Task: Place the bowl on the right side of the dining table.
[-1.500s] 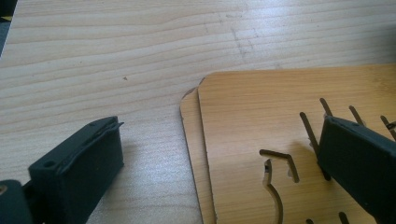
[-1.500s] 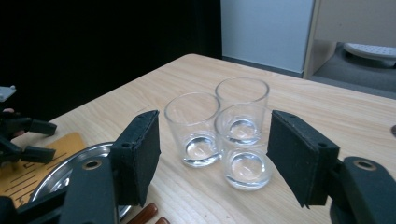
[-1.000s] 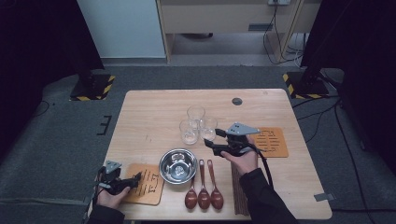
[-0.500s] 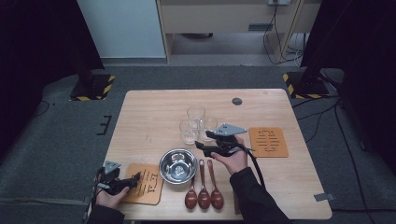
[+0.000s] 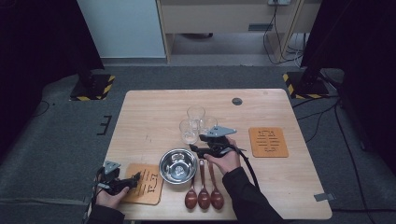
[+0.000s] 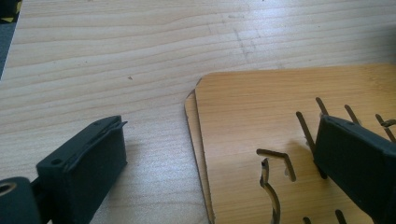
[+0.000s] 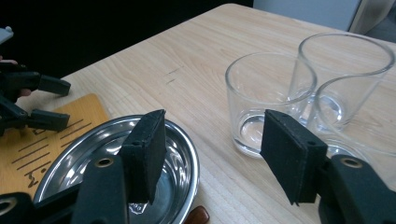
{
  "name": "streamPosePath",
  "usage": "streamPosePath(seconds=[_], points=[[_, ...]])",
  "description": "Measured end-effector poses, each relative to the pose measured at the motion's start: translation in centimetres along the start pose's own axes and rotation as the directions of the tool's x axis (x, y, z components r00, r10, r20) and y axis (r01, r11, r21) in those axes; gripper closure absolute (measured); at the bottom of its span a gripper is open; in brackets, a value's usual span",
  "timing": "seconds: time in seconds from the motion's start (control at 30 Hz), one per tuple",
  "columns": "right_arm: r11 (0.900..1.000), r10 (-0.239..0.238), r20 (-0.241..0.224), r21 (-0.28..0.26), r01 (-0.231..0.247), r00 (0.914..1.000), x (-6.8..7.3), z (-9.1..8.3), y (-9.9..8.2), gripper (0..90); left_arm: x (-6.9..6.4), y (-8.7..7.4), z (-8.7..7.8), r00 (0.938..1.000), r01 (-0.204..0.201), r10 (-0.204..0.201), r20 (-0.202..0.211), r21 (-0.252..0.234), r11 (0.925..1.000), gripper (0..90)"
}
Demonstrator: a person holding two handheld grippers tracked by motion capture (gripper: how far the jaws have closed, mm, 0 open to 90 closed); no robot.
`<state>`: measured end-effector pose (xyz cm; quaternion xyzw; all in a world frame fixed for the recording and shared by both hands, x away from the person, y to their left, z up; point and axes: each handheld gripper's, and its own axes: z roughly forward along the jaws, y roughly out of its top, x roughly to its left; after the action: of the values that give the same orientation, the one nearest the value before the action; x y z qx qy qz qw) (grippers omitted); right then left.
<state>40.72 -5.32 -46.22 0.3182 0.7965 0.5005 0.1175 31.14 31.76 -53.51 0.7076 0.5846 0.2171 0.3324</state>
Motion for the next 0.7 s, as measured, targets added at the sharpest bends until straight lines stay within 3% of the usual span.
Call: streamPosePath(seconds=[0.7], points=[[0.9915, 0.005, -0.014, 0.13, -0.004, 0.9999, 0.6, 2.8, -1.3, 50.8, 0.0, 0.0, 0.0, 1.0, 0.0, 0.0, 0.0, 0.0, 1.0, 1.6]])
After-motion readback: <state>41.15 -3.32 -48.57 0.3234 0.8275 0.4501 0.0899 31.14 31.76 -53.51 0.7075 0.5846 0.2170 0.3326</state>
